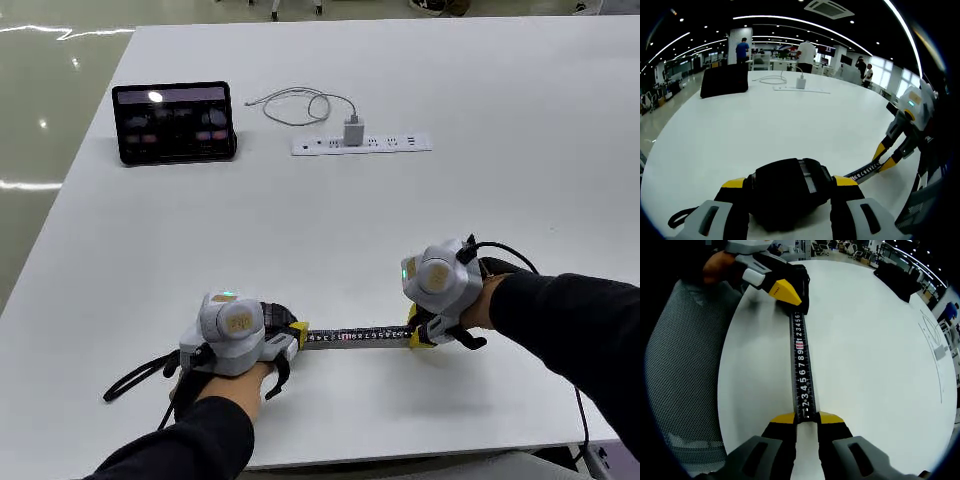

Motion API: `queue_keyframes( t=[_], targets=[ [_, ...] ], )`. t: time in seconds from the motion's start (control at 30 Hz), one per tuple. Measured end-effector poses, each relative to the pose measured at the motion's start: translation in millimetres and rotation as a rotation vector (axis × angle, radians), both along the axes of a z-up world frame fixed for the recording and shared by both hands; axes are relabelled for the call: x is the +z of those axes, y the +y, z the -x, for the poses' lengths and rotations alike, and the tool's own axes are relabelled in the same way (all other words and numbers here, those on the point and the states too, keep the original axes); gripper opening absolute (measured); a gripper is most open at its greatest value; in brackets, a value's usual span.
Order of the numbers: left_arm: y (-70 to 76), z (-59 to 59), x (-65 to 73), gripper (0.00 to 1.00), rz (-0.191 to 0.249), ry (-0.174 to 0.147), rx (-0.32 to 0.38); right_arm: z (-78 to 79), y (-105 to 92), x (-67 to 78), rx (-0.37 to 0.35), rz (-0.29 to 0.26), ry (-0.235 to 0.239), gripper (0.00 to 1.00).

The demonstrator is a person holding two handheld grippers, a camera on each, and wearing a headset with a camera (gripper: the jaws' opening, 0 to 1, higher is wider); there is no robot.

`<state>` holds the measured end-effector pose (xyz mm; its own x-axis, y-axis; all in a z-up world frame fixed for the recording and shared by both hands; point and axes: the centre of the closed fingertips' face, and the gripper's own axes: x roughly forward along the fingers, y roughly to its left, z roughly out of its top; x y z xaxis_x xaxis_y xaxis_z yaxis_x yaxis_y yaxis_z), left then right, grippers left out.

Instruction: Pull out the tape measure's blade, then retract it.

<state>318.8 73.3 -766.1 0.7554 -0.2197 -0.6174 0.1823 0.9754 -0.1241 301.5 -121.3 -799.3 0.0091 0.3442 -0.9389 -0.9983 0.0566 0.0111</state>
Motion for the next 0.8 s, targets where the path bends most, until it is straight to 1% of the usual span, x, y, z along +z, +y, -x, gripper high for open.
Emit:
queue_keyframes(
  t=[0.3, 0.47, 0.8],
  targets=[
    [0.2, 0.2, -0.1, 0.62, 0.001, -0.002, 0.0, 0.2, 8.8, 0.7, -0.004, -0.021, 0.001, 0.11],
    [0.2, 0.3, -0.1, 0.62, 0.001, 0.0, 0.0, 0.2, 16.2, 0.7, 0.005, -0.019, 0.002, 0.11],
    [0.2, 0.5, -0.1, 0.62, 0.002, 0.002, 0.0, 1.1, 22.7, 1.7, 0.013, -0.027, 0.0, 0.11]
  ],
)
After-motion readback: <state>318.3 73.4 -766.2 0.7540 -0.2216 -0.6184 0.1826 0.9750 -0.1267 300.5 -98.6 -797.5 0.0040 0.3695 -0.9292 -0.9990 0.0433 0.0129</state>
